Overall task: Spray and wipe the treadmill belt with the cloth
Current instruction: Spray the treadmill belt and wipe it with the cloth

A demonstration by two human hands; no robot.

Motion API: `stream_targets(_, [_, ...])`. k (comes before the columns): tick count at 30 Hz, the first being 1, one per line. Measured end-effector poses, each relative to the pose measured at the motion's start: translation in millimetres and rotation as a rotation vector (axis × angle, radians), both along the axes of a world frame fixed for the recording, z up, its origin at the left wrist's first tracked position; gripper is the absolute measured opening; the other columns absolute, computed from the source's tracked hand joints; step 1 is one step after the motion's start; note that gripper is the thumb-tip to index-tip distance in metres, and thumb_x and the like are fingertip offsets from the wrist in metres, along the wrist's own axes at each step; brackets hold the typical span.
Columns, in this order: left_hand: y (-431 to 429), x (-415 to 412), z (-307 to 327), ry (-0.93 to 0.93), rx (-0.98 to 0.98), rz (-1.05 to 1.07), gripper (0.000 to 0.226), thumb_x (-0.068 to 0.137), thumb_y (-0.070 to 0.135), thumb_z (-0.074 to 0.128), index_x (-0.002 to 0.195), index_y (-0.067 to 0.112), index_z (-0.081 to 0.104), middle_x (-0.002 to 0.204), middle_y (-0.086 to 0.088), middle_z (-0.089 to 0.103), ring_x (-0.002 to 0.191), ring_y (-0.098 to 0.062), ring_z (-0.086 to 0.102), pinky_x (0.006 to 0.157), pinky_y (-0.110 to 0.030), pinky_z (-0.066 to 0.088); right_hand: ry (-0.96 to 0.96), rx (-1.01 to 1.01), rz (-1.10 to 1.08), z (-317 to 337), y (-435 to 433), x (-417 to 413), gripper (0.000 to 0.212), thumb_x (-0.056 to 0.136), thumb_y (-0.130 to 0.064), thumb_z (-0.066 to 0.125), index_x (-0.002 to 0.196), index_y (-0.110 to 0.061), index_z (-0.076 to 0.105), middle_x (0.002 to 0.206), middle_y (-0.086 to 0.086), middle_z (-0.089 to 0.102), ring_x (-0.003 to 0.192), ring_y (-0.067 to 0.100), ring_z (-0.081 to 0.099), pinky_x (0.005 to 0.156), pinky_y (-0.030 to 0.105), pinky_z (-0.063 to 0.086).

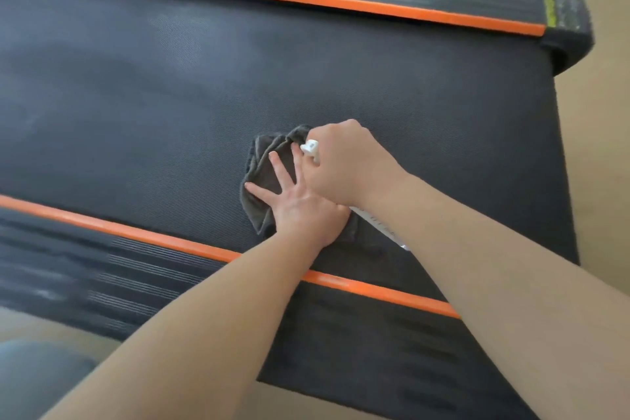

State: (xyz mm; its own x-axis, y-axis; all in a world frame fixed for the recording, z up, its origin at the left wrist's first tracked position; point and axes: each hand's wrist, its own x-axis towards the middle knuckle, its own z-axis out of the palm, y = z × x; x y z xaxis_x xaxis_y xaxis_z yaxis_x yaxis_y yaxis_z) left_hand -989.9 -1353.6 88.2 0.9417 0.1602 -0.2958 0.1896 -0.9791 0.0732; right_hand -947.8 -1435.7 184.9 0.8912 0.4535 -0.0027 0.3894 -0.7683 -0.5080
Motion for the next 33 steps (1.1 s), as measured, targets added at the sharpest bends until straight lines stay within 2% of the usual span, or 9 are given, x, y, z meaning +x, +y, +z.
stream_targets(4, [31, 0, -5, 0.107, 0.017, -0.186, 0.087, 0.088, 0.075, 0.023, 0.161, 0.035, -0.003, 0.170, -0.005, -0.009, 0.148, -0.046, -0.029, 0.088, -0.090, -0.018, 0.039, -0.050, -0.099, 0, 54, -16, 0.034, 0.093, -0.031, 0.054, 0.063, -0.021, 0.040, 0.067, 0.003, 0.051, 0.065, 0.027, 0.056, 0.059, 0.033, 0.050])
stream_targets(7, [71, 1, 3, 0.130, -0.084, -0.150, 0.088, 0.092, 0.071, 0.035, 0.160, 0.037, -0.009, 0.168, -0.001, -0.021, 0.142, -0.046, -0.039, 0.089, -0.090, -0.016, 0.048, -0.109, -0.187, 1, 88, -24, 0.032, 0.092, -0.037, 0.051, 0.065, -0.020, 0.045, 0.065, 0.000, 0.050, 0.063, 0.024, 0.055, 0.060, 0.031, 0.049])
stream_targets(9, [104, 3, 10, 0.107, -0.124, -0.108, 0.086, 0.093, 0.067, 0.040, 0.159, 0.040, -0.009, 0.164, 0.000, -0.031, 0.141, -0.047, -0.041, 0.092, -0.091, -0.012, 0.084, -0.137, -0.245, 1, 104, -26, 0.029, 0.091, -0.029, 0.053, 0.064, -0.018, 0.048, 0.063, 0.000, 0.052, 0.058, 0.021, 0.055, 0.056, 0.030, 0.045])
stream_targets(11, [155, 7, 10, 0.081, -0.126, -0.141, 0.080, 0.092, 0.068, 0.036, 0.157, 0.045, -0.004, 0.163, -0.001, -0.035, 0.141, -0.047, -0.040, 0.092, -0.091, -0.012, 0.104, -0.158, -0.274, -2, 137, -26, 0.022, 0.089, -0.023, 0.052, 0.069, -0.015, 0.055, 0.068, 0.003, 0.056, 0.062, 0.026, 0.056, 0.057, 0.032, 0.048])
stream_targets(15, [243, 12, 8, 0.065, -0.096, -0.275, 0.079, 0.088, 0.073, 0.028, 0.156, 0.049, -0.006, 0.163, 0.002, -0.033, 0.143, -0.045, -0.039, 0.094, -0.089, -0.013, 0.110, -0.210, -0.267, -2, 212, -27, 0.019, 0.084, -0.028, 0.046, 0.075, -0.017, 0.058, 0.074, 0.004, 0.060, 0.070, 0.031, 0.060, 0.065, 0.039, 0.057])
stream_targets(19, [297, 14, 7, 0.061, -0.057, -0.363, 0.085, 0.079, 0.084, 0.012, 0.153, 0.052, -0.013, 0.165, 0.002, -0.030, 0.145, -0.044, -0.036, 0.094, -0.088, -0.014, 0.102, -0.299, -0.281, 0, 259, -31, 0.017, 0.089, -0.027, 0.052, 0.074, -0.020, 0.049, 0.078, 0.002, 0.052, 0.073, 0.028, 0.049, 0.067, 0.036, 0.049])
stream_targets(22, [353, 10, 9, 0.058, -0.050, -0.371, 0.085, 0.077, 0.092, 0.006, 0.153, 0.056, -0.013, 0.166, 0.002, -0.028, 0.145, -0.043, -0.035, 0.096, -0.088, -0.010, 0.118, -0.346, -0.305, 7, 295, -39, 0.018, 0.090, -0.029, 0.054, 0.077, -0.020, 0.045, 0.081, 0.001, 0.048, 0.079, 0.030, 0.053, 0.066, 0.034, 0.042])
stream_targets(28, [423, 44, 22, 0.173, 0.003, -0.561, 0.085, 0.080, 0.094, 0.015, 0.148, 0.060, -0.022, 0.163, 0.004, -0.036, 0.144, -0.044, -0.037, 0.098, -0.089, -0.007, 0.214, -0.368, -0.419, 13, 336, -42, 0.015, 0.093, -0.031, 0.052, 0.083, -0.020, 0.051, 0.082, 0.000, 0.046, 0.079, 0.028, 0.047, 0.067, 0.033, 0.039])
stream_targets(33, [426, 54, 12, -0.034, 0.047, -0.642, 0.094, 0.077, 0.092, 0.002, 0.158, 0.045, -0.008, 0.168, -0.014, -0.019, 0.146, -0.054, -0.025, 0.102, -0.082, -0.013, 0.158, -0.456, -0.455, 4, 360, -35, 0.015, 0.094, -0.030, 0.052, 0.084, -0.018, 0.052, 0.084, 0.001, 0.049, 0.078, 0.027, 0.047, 0.066, 0.033, 0.041])
